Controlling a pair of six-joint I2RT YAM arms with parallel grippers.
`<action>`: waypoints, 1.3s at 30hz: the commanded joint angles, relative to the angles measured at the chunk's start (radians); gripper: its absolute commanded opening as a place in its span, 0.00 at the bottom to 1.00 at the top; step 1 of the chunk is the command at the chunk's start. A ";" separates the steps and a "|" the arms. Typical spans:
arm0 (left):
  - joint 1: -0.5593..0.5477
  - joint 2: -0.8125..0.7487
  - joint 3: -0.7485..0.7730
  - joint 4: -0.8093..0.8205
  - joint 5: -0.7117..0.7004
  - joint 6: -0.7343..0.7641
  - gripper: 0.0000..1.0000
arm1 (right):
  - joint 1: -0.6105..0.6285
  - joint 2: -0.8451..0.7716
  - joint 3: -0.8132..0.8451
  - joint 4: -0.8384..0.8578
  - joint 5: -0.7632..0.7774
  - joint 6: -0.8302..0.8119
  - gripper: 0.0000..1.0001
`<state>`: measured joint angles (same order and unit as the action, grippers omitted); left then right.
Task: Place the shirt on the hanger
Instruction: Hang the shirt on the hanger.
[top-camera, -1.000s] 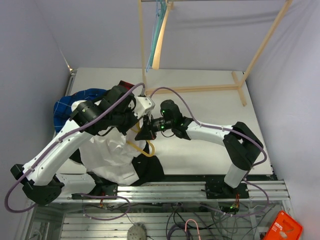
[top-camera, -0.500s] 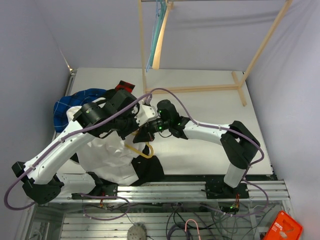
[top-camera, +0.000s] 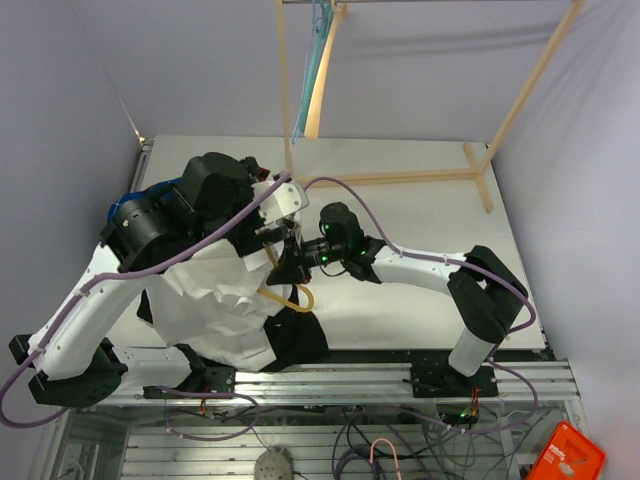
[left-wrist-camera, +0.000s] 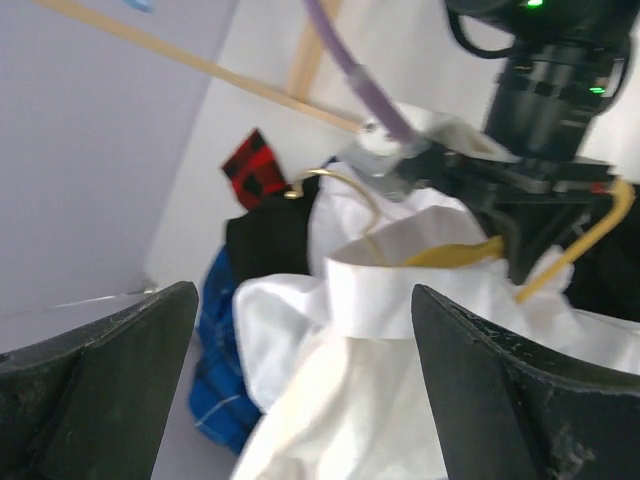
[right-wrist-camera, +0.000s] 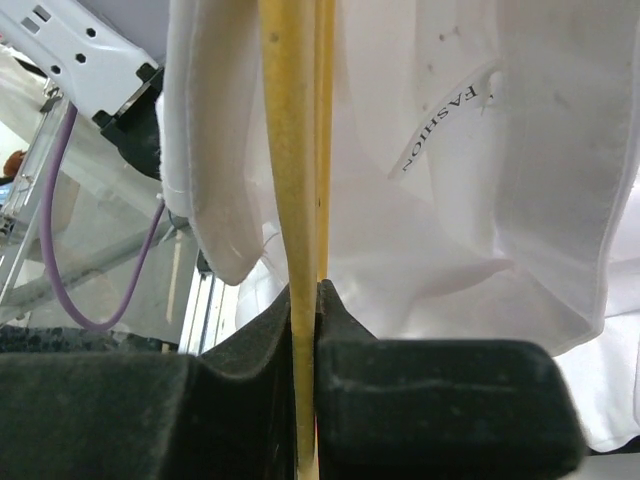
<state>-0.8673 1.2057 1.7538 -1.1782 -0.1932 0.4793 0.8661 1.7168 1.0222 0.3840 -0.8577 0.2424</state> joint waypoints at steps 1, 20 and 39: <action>0.061 0.052 0.105 -0.066 -0.132 0.183 0.99 | 0.006 -0.022 -0.002 0.076 -0.020 -0.012 0.00; 0.573 0.254 0.092 -0.330 0.573 0.247 0.99 | 0.007 -0.036 -0.034 0.053 0.006 -0.038 0.00; 0.494 0.167 -0.023 -0.331 0.525 0.211 0.99 | 0.007 -0.009 -0.041 0.062 0.006 -0.048 0.00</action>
<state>-0.3443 1.3716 1.7924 -1.4990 0.2874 0.6823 0.8726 1.7100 0.9741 0.4149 -0.8482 0.2119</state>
